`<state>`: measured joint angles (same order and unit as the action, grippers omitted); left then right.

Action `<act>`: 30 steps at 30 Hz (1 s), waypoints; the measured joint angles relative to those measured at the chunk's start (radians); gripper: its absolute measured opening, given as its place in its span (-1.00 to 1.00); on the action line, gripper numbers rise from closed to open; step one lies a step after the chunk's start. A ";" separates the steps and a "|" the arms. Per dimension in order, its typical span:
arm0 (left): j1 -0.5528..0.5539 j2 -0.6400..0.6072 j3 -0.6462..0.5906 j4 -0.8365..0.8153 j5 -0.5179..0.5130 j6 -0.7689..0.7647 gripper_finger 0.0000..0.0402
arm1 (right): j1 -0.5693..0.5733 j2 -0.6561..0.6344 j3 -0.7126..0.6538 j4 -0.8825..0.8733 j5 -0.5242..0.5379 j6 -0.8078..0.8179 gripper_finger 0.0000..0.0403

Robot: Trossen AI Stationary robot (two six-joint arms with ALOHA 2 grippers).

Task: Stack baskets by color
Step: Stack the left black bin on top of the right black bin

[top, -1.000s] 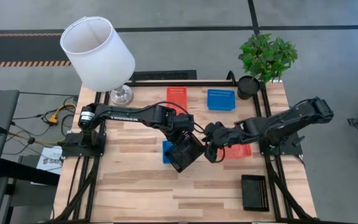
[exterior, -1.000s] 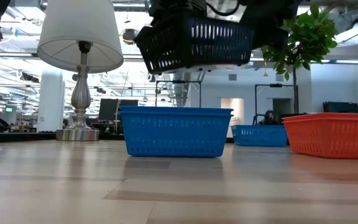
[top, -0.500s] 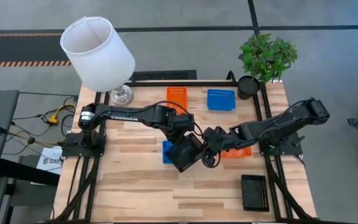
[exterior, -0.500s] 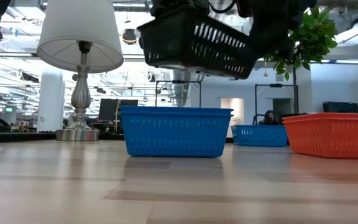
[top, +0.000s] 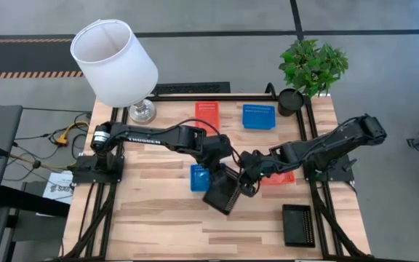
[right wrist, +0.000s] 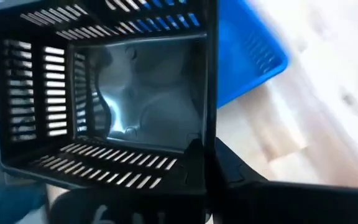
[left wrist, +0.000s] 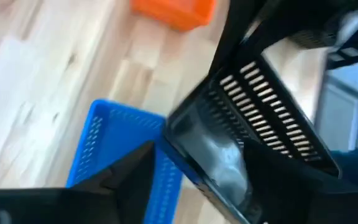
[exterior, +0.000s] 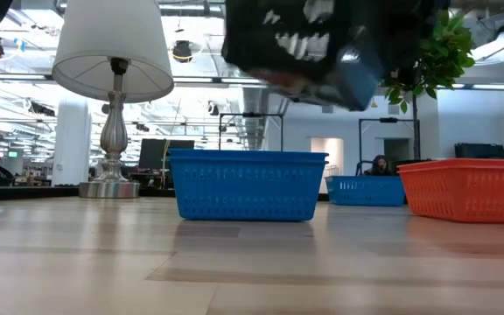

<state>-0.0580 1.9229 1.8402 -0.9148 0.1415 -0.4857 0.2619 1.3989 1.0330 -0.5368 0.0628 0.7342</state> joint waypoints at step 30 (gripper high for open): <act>0.004 -0.488 -0.451 0.463 -0.235 0.286 0.33 | 0.747 -0.401 -0.136 -0.584 -0.092 0.393 -0.98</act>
<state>-0.0536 1.4348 1.3890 -0.4515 -0.0935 -0.1994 1.0085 0.9981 0.8966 -1.1212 -0.0296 1.1267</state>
